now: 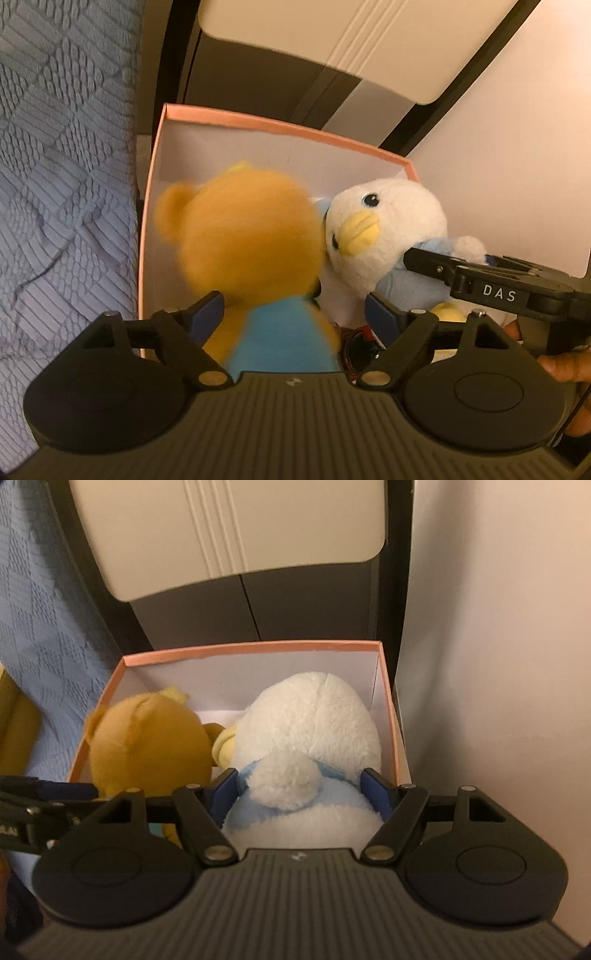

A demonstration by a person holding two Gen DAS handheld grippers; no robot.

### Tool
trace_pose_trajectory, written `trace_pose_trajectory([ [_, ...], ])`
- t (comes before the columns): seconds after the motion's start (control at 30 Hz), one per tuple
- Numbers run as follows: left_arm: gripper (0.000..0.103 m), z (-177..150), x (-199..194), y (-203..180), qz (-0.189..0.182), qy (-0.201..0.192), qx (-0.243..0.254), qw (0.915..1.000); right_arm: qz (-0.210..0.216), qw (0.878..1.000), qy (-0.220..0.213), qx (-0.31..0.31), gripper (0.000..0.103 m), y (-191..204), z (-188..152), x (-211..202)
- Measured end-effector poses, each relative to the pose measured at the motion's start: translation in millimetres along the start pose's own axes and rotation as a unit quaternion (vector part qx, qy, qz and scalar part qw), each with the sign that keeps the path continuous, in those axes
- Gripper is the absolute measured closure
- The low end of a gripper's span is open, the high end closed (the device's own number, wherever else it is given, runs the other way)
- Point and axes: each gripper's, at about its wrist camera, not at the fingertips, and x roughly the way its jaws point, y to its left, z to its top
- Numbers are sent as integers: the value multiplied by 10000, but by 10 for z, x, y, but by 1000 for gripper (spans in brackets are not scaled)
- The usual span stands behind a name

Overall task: Organize objects
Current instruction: 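Lower the bear into the box with the left tool while the right tool releases the duck inside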

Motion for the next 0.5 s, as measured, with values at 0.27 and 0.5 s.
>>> trace_pose_trajectory([
  [0.27, 16, -31, -558, -143, -84, -400, 123, 9991, -41, 9983, -315, 481, 19, 18, -2, -471],
  [0.5, 16, -161, -1282, -275, -141, -878, 298, 9956, 62, 9954, -700, 653, 18, 210, -134, -1108],
])
